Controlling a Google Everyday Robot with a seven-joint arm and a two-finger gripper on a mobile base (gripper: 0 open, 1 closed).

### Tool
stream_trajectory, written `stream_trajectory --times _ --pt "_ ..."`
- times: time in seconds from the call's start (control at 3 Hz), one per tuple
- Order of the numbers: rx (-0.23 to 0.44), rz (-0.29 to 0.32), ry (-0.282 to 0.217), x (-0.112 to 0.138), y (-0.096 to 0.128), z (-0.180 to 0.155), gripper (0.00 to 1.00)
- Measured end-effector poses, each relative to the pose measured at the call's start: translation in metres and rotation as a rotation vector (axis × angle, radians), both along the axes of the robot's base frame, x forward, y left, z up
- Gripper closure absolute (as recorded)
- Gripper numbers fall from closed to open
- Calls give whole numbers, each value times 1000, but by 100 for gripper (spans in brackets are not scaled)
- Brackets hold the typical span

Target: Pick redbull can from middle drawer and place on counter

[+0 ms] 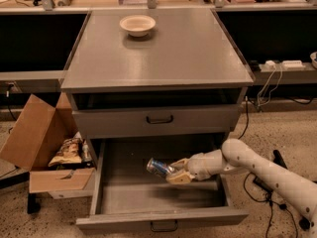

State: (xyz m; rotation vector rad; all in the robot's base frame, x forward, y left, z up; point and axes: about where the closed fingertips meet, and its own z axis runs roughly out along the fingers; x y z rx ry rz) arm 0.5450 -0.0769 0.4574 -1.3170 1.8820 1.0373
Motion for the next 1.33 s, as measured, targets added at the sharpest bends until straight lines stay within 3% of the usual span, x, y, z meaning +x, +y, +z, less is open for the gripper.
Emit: stream_trajectory --times 0.33,0.67,1.33 --pt "0 0 0 0 0 0 100" --pt "-6 39 -62 -4 1 39 100" --pt "-67 173 -347 -28 0 209 100"
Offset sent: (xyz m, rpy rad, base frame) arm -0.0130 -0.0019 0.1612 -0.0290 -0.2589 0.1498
